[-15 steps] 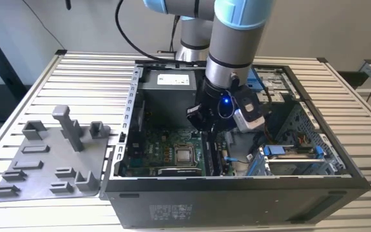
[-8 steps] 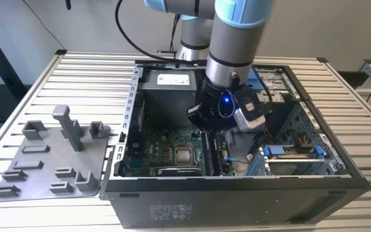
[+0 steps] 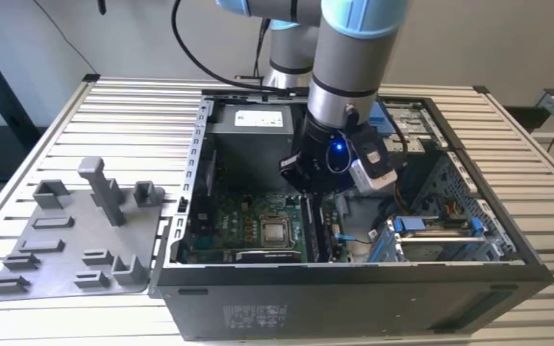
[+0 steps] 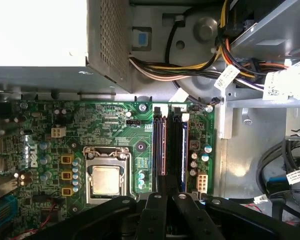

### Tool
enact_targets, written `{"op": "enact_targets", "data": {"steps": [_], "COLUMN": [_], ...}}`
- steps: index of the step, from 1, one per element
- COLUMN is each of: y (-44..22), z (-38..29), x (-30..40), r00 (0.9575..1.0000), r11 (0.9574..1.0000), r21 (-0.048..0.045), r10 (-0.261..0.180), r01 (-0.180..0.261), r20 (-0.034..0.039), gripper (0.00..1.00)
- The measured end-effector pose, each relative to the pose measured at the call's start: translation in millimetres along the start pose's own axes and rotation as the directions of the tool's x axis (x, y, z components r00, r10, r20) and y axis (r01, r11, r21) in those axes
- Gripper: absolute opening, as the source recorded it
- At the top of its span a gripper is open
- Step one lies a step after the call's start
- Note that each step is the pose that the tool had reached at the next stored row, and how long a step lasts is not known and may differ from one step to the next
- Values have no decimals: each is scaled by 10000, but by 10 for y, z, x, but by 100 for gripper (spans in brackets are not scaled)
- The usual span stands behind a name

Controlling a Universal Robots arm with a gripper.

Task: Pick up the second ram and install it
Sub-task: 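Press down the second ram until it locks into place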

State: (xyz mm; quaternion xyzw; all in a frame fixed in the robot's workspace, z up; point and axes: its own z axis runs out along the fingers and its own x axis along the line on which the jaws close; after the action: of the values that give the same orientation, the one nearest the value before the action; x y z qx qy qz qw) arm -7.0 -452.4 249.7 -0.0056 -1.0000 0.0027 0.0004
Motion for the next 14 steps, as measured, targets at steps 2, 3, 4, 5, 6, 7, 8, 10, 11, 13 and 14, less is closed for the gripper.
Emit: {"op": "enact_targets", "data": {"steps": [2,3,4,5,6,7,8,10,11,13,14], "y": [0,0,0,0,0,0,0,-2,-3,-2,-2], "z": [-8,-12,-16,-20,-25,-28,-33,-34,-34,-35,-35], "x": [0,0,0,0,0,0,0,0,0,0,0], "r00": [10000,10000,10000,10000,10000,10000,10000,10000,10000,9999,9998], "r11": [10000,10000,10000,10000,10000,10000,10000,10000,9999,9997,9995], "r21": [0,0,0,0,1,0,0,-56,-122,-217,-245], "r10": [0,0,0,0,0,0,0,-14,-33,-145,-219], "r01": [0,0,0,0,0,0,0,14,33,145,219], "r20": [0,0,0,0,-1,0,0,0,-2,-2,-2], "gripper": [11,11,11,11,11,11,11,11,11,11,11]}}
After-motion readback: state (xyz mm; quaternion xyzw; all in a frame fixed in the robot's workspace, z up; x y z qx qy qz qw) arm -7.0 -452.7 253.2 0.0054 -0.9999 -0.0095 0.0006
